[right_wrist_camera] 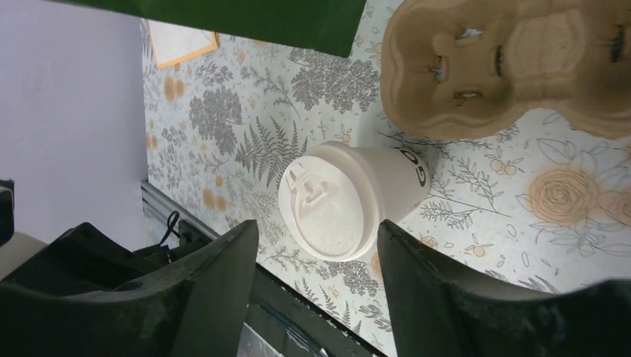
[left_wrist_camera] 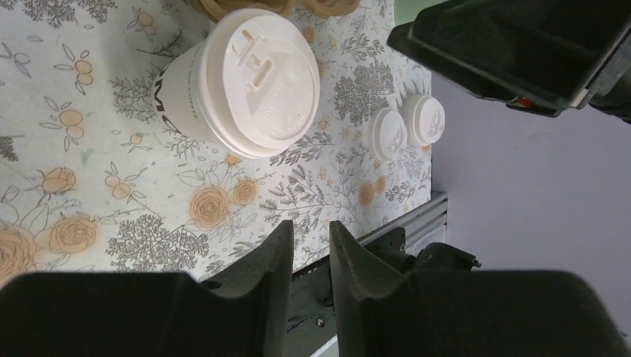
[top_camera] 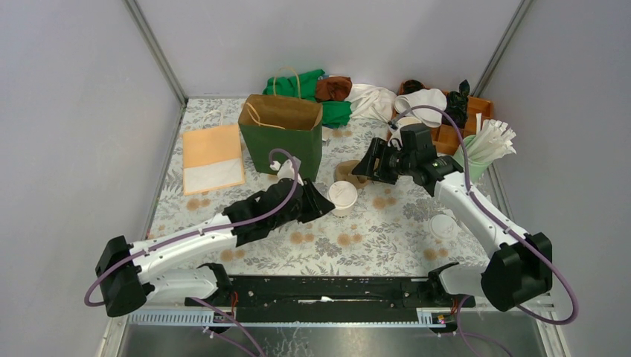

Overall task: Pack the takeout coffee
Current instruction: Adjust the cup lid on the coffee cup.

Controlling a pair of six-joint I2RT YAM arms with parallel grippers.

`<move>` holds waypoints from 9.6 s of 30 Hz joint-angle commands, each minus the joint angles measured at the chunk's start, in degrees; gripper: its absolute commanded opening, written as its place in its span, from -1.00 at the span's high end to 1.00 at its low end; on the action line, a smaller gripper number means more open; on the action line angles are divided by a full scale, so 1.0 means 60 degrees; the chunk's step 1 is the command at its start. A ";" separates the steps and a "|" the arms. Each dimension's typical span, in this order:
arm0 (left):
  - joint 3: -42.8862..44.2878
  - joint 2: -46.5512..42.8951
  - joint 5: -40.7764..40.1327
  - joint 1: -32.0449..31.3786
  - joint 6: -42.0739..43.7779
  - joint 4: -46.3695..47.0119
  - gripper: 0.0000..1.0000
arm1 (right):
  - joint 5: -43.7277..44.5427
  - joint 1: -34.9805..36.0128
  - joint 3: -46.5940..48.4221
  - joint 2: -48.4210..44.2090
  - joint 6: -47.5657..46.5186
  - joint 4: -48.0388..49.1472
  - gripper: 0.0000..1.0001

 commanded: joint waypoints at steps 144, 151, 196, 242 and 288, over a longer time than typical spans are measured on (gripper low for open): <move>0.0443 0.2789 0.2432 0.2012 -0.1794 0.1004 0.26 | -0.1208 0.0563 0.0643 0.2677 -0.1924 -0.0558 0.31; 0.0424 0.2907 0.2464 0.2014 -0.1731 0.0908 0.27 | -0.1151 0.0577 0.0434 0.2701 -0.1928 -0.0583 0.33; 0.1792 0.3542 0.1831 0.2009 0.0099 -0.0566 0.20 | -0.0190 0.0526 0.1318 0.2697 -0.1937 -0.1479 0.35; 0.3965 0.4665 0.2511 0.2483 0.3135 -0.1324 0.32 | -0.1593 0.0055 0.1515 0.2828 -0.1745 -0.1360 0.13; -0.0183 0.1835 0.4429 0.3175 0.1407 0.2390 0.31 | -0.2215 -0.0785 0.0464 0.2358 -0.0759 -0.0399 0.49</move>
